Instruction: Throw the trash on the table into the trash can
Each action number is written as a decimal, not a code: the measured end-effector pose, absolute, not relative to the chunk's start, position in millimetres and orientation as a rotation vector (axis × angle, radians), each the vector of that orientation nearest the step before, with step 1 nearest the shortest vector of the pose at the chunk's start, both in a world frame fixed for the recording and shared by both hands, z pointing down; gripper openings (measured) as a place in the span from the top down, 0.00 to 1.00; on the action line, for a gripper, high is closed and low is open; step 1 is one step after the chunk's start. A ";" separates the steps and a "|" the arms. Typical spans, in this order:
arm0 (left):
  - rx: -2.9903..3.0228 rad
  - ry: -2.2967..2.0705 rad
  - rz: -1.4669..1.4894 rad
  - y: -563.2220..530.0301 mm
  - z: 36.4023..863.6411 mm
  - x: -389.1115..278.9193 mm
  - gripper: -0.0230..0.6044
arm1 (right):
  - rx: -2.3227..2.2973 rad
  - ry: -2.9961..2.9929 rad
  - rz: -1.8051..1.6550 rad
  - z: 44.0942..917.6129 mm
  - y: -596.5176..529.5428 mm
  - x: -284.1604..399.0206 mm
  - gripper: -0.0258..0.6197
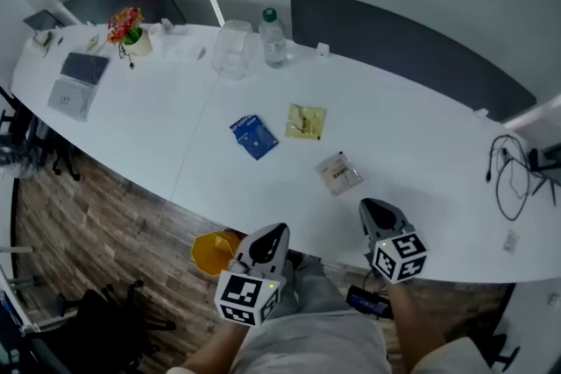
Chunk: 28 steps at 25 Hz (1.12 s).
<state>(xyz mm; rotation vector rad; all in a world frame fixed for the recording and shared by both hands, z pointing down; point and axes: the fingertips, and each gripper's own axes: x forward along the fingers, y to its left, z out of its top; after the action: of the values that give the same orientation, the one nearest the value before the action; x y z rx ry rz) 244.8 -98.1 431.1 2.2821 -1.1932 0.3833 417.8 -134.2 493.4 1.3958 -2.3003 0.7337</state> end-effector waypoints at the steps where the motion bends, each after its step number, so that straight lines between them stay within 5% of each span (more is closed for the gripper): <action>1: 2.278 -1.190 0.386 -99.8 434.6 245.3 0.96 | 1.395 -2.293 0.736 497.7 -136.7 418.8 0.91; 7: 2.266 -1.185 0.387 -116.4 447.1 252.2 0.96 | 1.408 -2.251 0.782 524.5 -153.8 428.8 0.90; 10: 2.259 -1.177 0.397 -120.8 453.7 255.2 0.96 | 1.422 -2.209 0.820 541.0 -160.0 436.5 0.79; 17: 2.221 -1.161 0.417 -122.2 472.3 260.5 0.96 | 1.408 -2.152 0.912 569.9 -173.3 444.0 0.73; 28: 2.193 -1.147 0.436 -124.0 485.1 266.0 0.96 | 1.336 -2.106 1.026 595.3 -188.4 436.6 0.70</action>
<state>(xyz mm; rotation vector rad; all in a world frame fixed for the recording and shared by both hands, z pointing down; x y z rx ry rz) 266.0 -124.0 485.1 2.1925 -1.1465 0.4359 436.6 -188.4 595.3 1.3363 -2.1057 1.0261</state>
